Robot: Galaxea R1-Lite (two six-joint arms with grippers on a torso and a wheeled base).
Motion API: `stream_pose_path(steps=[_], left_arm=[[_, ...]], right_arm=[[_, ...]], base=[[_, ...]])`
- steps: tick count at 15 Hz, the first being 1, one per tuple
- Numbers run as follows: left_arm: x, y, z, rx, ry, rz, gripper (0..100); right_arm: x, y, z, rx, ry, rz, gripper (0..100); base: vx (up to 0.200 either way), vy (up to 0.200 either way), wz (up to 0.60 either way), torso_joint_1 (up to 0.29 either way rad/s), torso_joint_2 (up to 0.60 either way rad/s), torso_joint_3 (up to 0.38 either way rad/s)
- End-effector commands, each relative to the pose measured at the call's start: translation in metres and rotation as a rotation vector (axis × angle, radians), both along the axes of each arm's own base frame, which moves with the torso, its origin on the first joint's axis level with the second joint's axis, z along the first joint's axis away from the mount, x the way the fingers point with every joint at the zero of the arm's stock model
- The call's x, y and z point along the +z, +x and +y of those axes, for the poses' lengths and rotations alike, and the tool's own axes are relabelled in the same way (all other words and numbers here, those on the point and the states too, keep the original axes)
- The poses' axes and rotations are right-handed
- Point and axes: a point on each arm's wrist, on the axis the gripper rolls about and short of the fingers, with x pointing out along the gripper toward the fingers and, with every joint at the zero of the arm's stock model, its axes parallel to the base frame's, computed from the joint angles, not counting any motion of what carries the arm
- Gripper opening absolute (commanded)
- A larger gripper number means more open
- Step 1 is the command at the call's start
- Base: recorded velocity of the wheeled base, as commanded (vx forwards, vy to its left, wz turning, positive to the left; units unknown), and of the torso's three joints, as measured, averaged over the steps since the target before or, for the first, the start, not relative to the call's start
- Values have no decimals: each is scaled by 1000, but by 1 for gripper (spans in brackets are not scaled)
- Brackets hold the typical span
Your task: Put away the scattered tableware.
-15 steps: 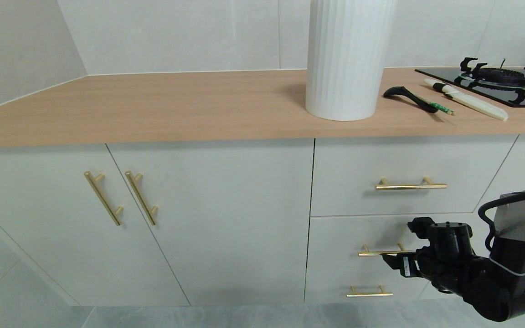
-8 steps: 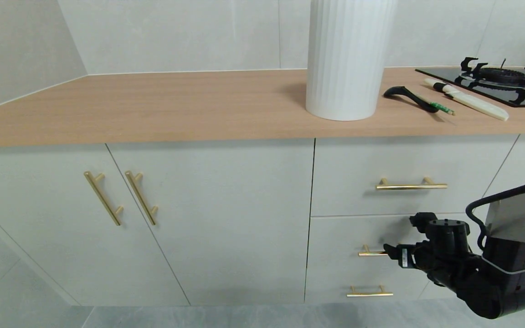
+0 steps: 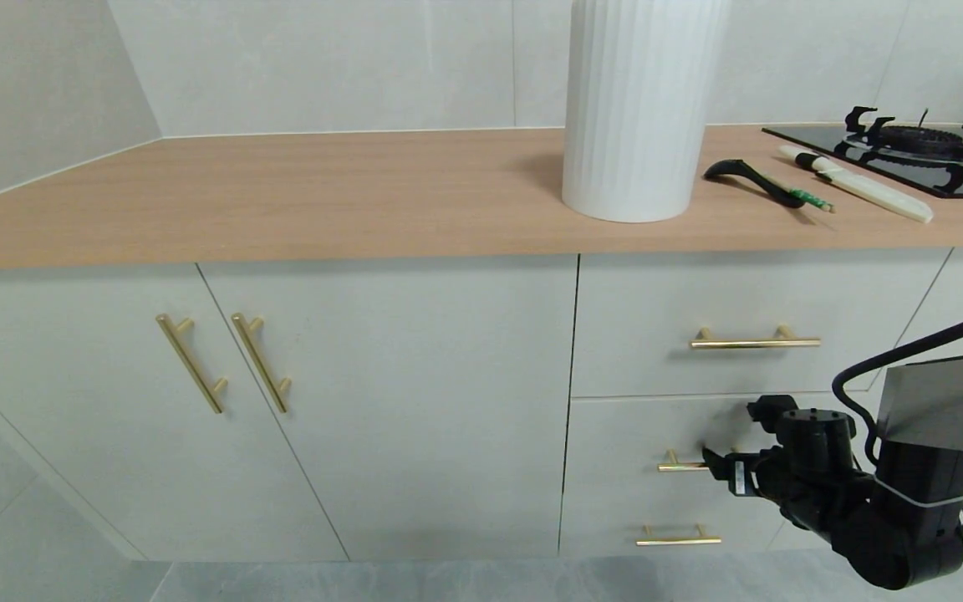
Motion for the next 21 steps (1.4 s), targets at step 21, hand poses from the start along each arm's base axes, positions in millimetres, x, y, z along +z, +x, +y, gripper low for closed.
stream_pose_path(steps=[21], left_arm=[[0,0,0,1,-1,0,100]], right_arm=[[126,-46,30,181,36,56,100]], base=[[0,0,0,0,0,0]])
